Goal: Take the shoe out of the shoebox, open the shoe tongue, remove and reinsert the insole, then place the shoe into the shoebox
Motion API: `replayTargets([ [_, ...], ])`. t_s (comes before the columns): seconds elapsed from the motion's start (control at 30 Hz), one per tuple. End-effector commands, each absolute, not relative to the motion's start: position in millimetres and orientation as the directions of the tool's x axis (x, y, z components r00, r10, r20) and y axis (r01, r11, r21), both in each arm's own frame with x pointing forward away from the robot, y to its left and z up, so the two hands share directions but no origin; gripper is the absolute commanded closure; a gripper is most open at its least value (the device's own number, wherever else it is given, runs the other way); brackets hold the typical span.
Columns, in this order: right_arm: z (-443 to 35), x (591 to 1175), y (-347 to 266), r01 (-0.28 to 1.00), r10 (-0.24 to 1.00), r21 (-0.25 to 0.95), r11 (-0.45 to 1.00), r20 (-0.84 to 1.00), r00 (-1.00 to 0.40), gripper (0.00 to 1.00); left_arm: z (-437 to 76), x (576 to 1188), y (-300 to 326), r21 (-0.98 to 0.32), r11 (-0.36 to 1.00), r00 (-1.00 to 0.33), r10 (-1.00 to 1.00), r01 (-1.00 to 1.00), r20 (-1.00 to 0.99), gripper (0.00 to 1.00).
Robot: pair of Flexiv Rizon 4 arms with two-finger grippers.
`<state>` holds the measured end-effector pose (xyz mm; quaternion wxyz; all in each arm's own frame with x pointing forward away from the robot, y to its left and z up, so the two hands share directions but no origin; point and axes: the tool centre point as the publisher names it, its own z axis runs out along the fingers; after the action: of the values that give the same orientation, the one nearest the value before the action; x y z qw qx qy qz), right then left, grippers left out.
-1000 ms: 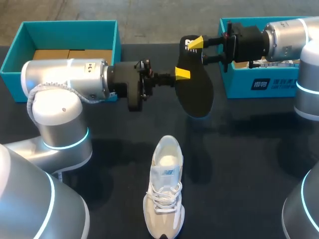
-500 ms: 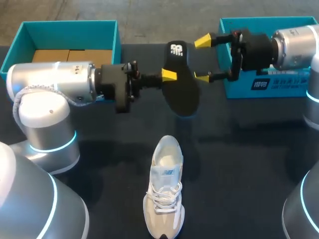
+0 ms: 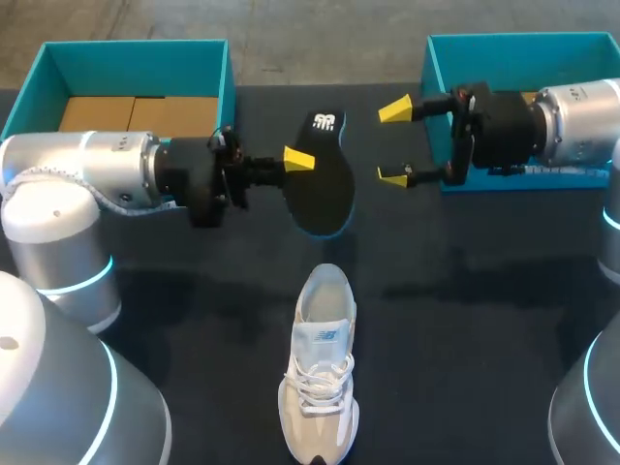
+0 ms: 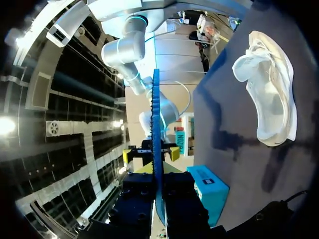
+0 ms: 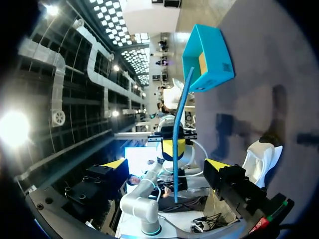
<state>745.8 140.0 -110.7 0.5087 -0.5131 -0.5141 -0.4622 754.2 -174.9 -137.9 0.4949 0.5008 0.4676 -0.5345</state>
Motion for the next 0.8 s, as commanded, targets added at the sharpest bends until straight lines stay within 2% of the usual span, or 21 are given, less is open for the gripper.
replayTargets([
  [0.03,-110.7,744.2,140.4,0.998,0.059,-0.046,0.041,0.997,0.044,0.00,-135.0,755.2,-171.9,-0.004,-0.079,-0.008,-0.055,0.997,-0.998,1.00],
  [0.43,-110.7,744.2,140.4,0.998,0.059,-0.046,0.041,0.997,0.044,0.00,-135.0,755.2,-171.9,-0.004,-0.079,-0.008,-0.055,0.997,-0.998,1.00],
  [0.5,-110.7,744.2,140.4,0.998,0.059,-0.046,0.041,0.997,0.044,0.00,-132.7,761.1,-174.2,-0.197,-0.088,-0.203,-0.068,0.977,-0.977,1.00],
  [0.63,-110.7,744.2,140.4,0.998,0.059,-0.046,0.041,0.997,0.044,0.00,-130.0,764.6,-170.7,-0.453,-0.096,-0.459,-0.057,0.886,-0.886,1.00],
  [0.8,-110.7,744.2,140.4,0.998,0.059,-0.046,0.041,0.997,0.044,0.00,-124.8,761.3,-162.4,-0.677,-0.097,-0.683,-0.050,0.729,-0.729,1.00],
])
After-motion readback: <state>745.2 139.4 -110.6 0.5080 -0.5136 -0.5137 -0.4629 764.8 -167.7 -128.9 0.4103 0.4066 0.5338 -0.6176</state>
